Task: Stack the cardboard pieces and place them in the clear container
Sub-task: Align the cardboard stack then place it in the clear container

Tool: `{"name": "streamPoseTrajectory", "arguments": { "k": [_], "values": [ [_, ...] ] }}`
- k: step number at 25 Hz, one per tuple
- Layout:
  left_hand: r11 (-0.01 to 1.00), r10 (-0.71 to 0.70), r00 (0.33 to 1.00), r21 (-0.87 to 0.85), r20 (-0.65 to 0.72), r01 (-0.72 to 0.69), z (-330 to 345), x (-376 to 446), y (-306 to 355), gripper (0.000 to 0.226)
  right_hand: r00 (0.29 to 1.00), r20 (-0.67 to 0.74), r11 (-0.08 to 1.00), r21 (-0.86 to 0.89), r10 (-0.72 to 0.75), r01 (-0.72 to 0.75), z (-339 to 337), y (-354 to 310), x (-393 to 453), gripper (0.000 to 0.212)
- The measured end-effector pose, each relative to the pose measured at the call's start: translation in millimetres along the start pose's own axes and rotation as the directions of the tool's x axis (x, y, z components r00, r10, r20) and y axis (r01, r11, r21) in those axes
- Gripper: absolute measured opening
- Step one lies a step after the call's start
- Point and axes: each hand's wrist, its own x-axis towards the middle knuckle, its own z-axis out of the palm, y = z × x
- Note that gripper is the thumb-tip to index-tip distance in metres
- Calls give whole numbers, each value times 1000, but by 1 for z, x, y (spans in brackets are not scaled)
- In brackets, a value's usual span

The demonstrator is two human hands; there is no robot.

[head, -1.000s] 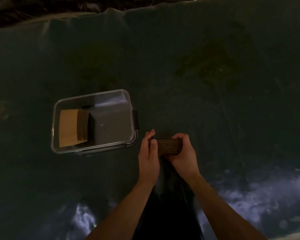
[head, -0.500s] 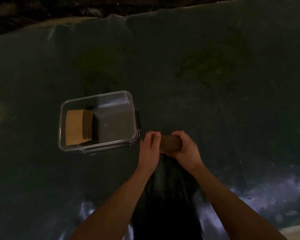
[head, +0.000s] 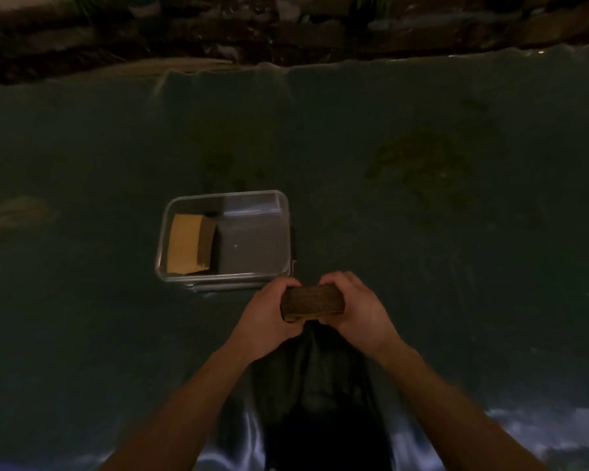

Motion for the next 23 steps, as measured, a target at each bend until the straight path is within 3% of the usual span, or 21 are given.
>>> {"name": "streamPoseTrajectory", "arguments": {
  "k": [5, 9, 16, 21, 23],
  "values": [
    [979, -181, 980, -108, -78, 172, -22, -49, -45, 62, 1000, 11, 997, 81, 1, -2, 67, -21, -10, 57],
    [978, -200, 978, -79, -66, 195, -49, -75, -85, 60, 998, 50, 994, 102, 36, -41, 115, -30, -8, 69],
    [986, -164, 980, -49, -112, 159, -58, -104, -138, 51, 999, -42, 998, -63, 28, -30, 162, -23, -19, 58],
    [990, -128, 985, 51, -119, 135, -60, -100, -142, 51, 999, 33, 997, -78, 15, -13, 155, -29, -11, 57],
    [987, -161, 984, -35, -77, 159, -57, -102, -143, 52, 996, 80, 998, -51, 45, -41, 156, -33, -10, 53]
  ]
}}
